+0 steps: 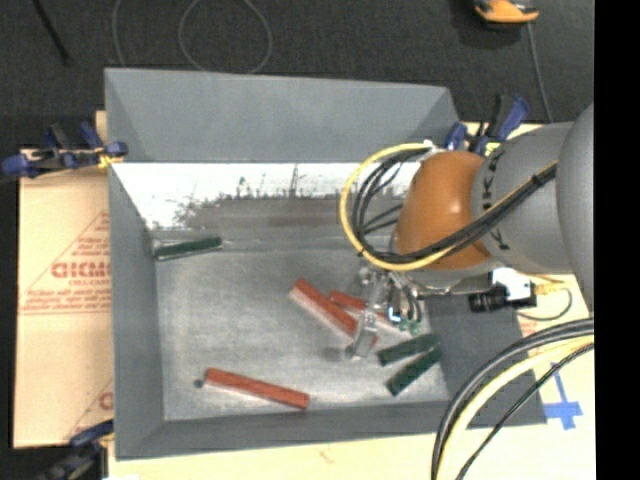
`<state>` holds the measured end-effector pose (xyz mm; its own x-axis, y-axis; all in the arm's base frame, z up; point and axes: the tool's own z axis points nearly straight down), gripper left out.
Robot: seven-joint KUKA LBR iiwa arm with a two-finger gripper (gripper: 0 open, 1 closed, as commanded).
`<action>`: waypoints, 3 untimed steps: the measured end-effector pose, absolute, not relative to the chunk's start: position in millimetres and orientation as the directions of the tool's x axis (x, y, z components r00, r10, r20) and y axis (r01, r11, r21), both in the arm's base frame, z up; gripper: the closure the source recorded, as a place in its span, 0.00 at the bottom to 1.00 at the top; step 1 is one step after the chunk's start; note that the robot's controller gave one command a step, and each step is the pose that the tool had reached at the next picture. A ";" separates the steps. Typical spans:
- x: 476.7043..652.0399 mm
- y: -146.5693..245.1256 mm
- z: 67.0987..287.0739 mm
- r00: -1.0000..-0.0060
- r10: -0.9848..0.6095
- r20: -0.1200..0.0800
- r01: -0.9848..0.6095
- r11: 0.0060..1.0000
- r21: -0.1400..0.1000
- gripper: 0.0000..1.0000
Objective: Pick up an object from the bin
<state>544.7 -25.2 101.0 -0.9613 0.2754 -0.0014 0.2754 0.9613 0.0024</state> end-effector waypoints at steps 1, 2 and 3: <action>537.1 -17.8 100.2 -0.887 0.461 0.003 0.461 0.887 0.001 0.00; 551.5 -16.3 70.6 -0.731 0.682 -0.005 0.682 0.731 0.004 0.00; 553.0 -17.8 71.7 -0.736 0.677 -0.006 0.677 0.736 0.002 0.00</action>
Offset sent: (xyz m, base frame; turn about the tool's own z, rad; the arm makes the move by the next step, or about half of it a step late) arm -0.0078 0.0076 -0.0010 0.2028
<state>553.0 -17.8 71.7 -0.7355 0.6775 -0.0062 0.6775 0.7355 0.0019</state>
